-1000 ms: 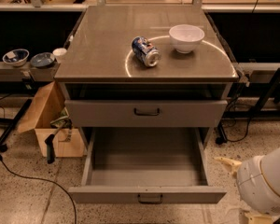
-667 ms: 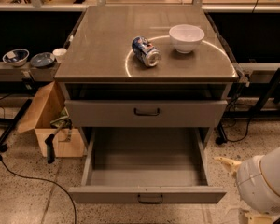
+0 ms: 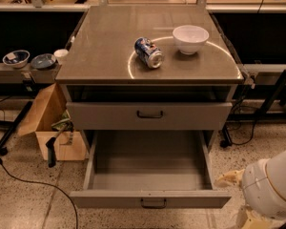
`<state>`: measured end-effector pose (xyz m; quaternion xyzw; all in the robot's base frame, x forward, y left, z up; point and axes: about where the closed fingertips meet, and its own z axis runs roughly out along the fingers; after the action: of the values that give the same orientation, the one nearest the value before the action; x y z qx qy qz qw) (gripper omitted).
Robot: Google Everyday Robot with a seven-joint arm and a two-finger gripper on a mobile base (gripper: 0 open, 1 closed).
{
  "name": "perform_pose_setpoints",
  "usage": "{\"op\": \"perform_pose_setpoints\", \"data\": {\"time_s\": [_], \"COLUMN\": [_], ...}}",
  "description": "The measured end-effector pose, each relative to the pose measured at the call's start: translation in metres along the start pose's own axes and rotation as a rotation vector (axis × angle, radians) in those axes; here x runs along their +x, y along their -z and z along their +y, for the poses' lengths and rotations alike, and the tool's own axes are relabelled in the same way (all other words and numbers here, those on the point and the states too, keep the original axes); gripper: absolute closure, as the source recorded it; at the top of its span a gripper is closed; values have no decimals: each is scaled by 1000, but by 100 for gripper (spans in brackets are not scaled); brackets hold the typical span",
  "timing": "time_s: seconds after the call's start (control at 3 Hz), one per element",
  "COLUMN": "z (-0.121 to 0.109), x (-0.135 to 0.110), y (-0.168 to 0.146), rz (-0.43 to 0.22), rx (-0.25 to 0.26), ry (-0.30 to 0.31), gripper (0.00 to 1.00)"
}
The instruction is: Close middle drawer
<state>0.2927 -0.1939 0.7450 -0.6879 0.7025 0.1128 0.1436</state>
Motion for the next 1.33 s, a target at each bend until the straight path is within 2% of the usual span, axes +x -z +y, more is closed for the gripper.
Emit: {"op": "perform_pose_setpoints", "data": {"time_s": [0.33,0.67,1.0,1.33], "z": [0,2,2,-2], "x": [4,17,29,38], "y": [-11,-35,-61,-86], "rz": [-5,-15,-9,-5], "rx": [-11,-4,14,43], "ry": [-20,-77,-127,-169], "gripper": [61,84,100,100]}}
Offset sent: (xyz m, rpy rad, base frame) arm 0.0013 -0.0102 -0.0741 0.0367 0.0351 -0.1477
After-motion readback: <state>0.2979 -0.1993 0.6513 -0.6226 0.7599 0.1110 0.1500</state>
